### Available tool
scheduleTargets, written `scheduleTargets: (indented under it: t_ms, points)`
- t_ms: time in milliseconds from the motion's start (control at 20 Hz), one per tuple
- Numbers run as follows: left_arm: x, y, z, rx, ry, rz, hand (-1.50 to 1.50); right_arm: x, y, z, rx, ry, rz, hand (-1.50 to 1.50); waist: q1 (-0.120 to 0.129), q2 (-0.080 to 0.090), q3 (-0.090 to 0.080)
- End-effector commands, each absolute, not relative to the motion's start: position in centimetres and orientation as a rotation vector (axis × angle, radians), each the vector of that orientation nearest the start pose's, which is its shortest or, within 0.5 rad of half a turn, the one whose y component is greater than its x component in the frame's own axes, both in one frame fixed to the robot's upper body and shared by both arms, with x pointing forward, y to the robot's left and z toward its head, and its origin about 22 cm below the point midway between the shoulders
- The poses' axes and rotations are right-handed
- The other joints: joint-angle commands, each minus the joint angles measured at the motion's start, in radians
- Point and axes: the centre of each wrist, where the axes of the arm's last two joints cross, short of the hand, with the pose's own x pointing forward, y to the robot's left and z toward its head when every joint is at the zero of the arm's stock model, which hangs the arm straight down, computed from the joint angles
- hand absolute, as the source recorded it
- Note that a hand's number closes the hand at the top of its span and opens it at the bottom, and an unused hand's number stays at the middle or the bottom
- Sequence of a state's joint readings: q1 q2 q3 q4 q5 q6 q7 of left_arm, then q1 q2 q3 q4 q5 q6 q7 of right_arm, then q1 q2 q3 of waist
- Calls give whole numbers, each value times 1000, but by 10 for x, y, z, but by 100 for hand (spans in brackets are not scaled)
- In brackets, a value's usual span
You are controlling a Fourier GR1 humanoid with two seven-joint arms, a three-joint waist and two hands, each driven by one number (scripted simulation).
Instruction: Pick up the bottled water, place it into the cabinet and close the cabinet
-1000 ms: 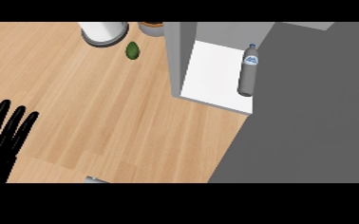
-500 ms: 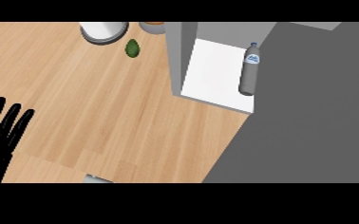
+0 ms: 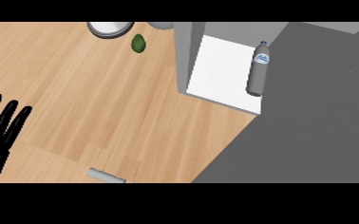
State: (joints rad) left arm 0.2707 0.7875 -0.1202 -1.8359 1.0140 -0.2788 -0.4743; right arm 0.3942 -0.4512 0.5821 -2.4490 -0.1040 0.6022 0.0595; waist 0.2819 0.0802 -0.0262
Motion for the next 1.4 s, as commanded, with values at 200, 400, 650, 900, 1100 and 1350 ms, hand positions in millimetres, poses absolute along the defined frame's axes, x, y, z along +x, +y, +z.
scheduleTargets:
  t_ms: [200, 400, 650, 900, 1100, 1350]
  points:
    - [180, 351, 74, -599, -1862, 16, -150, 116, -180, 130, 754, -1640, 1005, 150, 1, -6, 2]
    - [182, 355, 77, -593, -1871, 11, -150, 130, -179, 134, 648, -1631, 1056, 150, 3, -11, 1]
    - [185, 358, 79, -585, -1877, 19, -150, 158, -170, 130, 568, -1586, 1065, 150, -1, -14, 5]
    - [185, 358, 76, -582, -1859, 23, -150, 190, -155, 129, 539, -1555, 1029, 150, -6, -18, 7]
    - [183, 358, 70, -584, -1849, 49, -150, 219, -137, 133, 523, -1531, 995, 150, -20, -24, 10]
    - [180, 360, 65, -583, -1833, 73, -150, 258, -117, 146, 429, -1585, 843, 150, -39, -33, 15]
